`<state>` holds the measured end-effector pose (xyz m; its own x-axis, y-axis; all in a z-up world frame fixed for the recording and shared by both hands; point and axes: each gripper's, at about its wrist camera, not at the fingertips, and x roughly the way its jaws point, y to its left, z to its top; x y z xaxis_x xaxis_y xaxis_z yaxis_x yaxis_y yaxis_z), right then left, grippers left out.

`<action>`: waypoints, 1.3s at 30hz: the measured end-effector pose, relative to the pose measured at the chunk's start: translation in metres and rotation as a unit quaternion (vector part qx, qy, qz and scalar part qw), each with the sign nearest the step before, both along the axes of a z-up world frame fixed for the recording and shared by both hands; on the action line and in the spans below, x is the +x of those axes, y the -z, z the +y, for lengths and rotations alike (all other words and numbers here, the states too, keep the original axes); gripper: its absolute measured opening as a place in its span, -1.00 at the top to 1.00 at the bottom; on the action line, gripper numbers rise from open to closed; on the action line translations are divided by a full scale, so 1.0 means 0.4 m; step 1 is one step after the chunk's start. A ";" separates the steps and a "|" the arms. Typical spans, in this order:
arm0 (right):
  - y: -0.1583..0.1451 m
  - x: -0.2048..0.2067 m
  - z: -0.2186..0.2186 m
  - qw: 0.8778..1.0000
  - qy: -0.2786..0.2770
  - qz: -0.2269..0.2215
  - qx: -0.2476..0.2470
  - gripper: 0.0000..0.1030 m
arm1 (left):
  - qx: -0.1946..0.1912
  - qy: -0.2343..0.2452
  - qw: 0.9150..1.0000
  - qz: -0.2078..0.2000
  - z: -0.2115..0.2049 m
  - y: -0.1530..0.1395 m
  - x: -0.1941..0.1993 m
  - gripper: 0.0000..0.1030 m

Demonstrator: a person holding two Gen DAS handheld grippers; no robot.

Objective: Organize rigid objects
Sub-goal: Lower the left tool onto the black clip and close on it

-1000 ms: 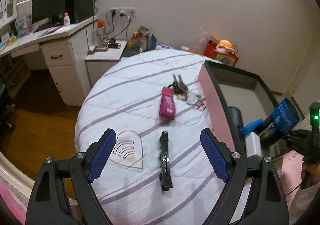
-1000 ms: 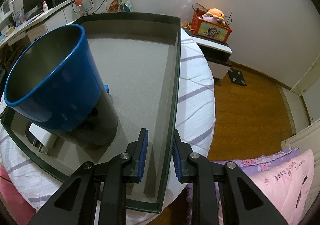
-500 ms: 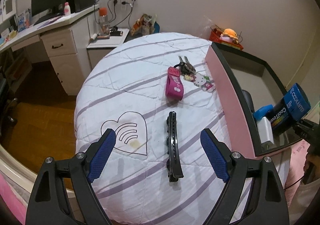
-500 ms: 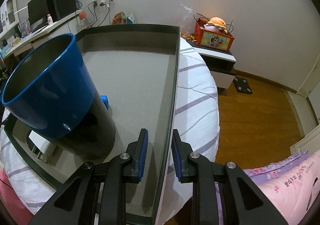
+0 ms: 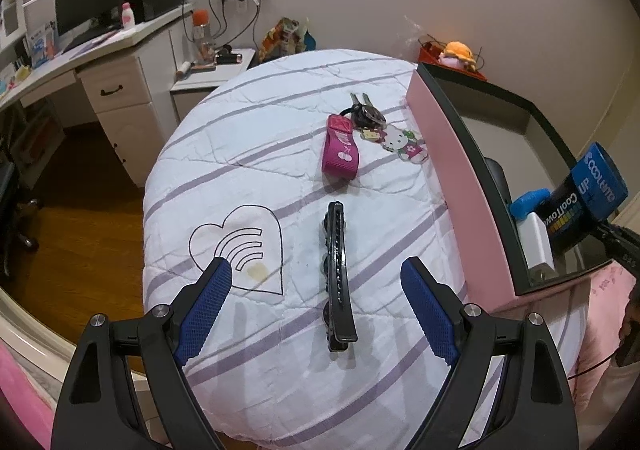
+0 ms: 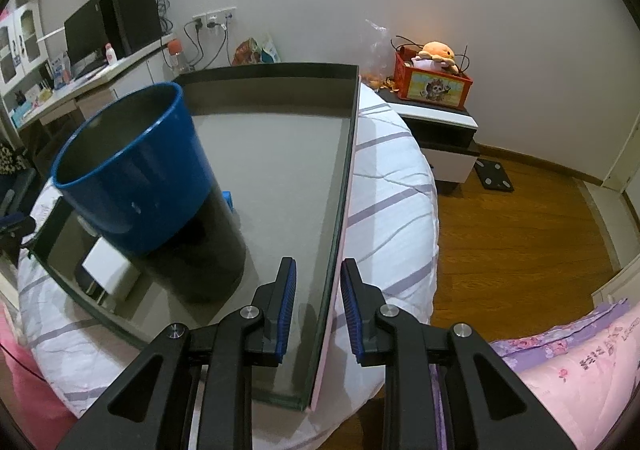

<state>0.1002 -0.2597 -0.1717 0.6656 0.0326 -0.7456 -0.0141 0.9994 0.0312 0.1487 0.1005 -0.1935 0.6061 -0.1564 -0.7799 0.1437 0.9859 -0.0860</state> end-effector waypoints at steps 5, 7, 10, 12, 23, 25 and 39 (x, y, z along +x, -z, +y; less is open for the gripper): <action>-0.006 -0.021 -0.010 1.000 0.010 -0.006 0.012 0.52 | 0.002 0.003 1.000 0.003 -0.006 0.001 -0.006 -0.71; -0.009 -0.024 -0.012 1.000 0.015 -0.007 0.010 0.52 | 0.003 0.006 1.000 0.004 -0.008 0.002 -0.008 -0.71; -0.009 -0.029 -0.011 1.000 0.025 -0.009 0.002 0.52 | 0.007 0.009 1.000 0.005 -0.011 0.006 -0.013 -0.71; -0.008 -0.030 -0.011 1.000 0.027 -0.010 0.007 0.52 | 0.007 0.008 1.000 0.005 -0.010 0.006 -0.015 -0.71; 0.001 -0.024 -0.008 0.999 0.016 -0.021 0.020 0.74 | 0.009 0.011 1.000 0.011 -0.018 0.019 -0.008 -0.72; -0.001 -0.021 -0.005 1.000 0.014 -0.017 0.015 0.74 | 0.007 0.011 1.000 0.011 -0.020 0.021 -0.006 -0.72; -0.001 -0.025 -0.012 1.000 0.008 -0.014 0.018 0.75 | 0.005 0.015 1.000 0.013 -0.033 0.034 0.000 -0.73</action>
<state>0.0901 -0.2645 -0.1713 0.6874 0.0477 -0.7247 0.0008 0.9978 0.0664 0.1486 0.0873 -0.2072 0.5804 -0.1663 -0.7972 0.1710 0.9820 -0.0803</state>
